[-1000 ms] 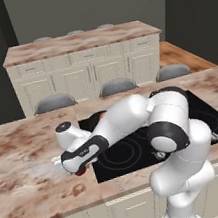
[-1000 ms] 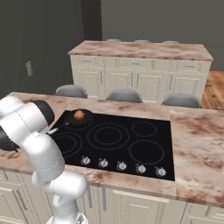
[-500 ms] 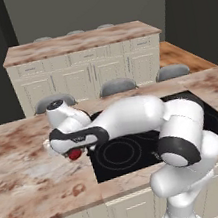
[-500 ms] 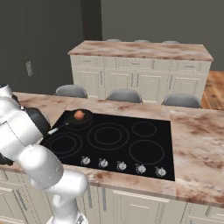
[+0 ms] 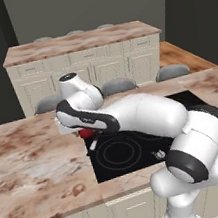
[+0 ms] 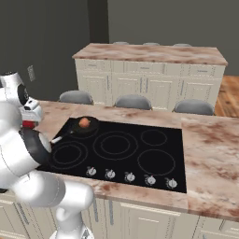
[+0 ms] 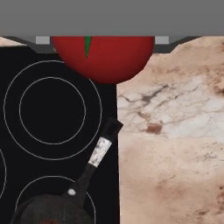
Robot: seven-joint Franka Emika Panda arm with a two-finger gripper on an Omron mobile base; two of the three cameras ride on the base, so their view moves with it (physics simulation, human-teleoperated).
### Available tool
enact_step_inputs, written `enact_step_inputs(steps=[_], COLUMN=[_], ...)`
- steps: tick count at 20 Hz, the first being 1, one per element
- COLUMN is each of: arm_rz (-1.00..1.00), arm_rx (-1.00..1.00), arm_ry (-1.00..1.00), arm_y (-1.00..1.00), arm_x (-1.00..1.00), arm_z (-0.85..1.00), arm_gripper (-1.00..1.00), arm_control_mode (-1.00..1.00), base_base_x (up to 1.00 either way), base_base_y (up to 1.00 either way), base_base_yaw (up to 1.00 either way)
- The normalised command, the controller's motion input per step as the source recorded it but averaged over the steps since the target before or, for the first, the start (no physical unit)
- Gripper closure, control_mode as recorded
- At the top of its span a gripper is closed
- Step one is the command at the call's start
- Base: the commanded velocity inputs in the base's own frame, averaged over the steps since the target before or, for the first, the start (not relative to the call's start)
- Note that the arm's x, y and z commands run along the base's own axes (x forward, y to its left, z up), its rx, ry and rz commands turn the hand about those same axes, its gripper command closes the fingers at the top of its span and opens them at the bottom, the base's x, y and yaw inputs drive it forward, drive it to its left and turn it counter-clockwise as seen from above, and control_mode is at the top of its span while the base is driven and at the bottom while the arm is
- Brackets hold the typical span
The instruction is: Place the pan on the rear left burner on the stove. Then place the tomato and the onion in the pan and turn on the rear left burner.
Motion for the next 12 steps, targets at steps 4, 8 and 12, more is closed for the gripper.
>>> enact_step_inputs(steps=[4,8,12], arm_rz=[0.0,0.02,0.06], arm_rx=[0.0,0.01,0.01], arm_ry=[0.0,0.0,0.0], arm_y=[-0.82,-0.57,-0.49], arm_x=[0.33,0.55,0.75], arm_z=[0.08,0.0,0.0], arm_gripper=[1.0,1.0,1.0], arm_control_mode=[-1.0,-1.0,-1.0], base_base_x=[0.0,0.0,0.0], base_base_y=[0.0,0.0,0.0], base_base_yaw=[0.0,0.0,0.0])
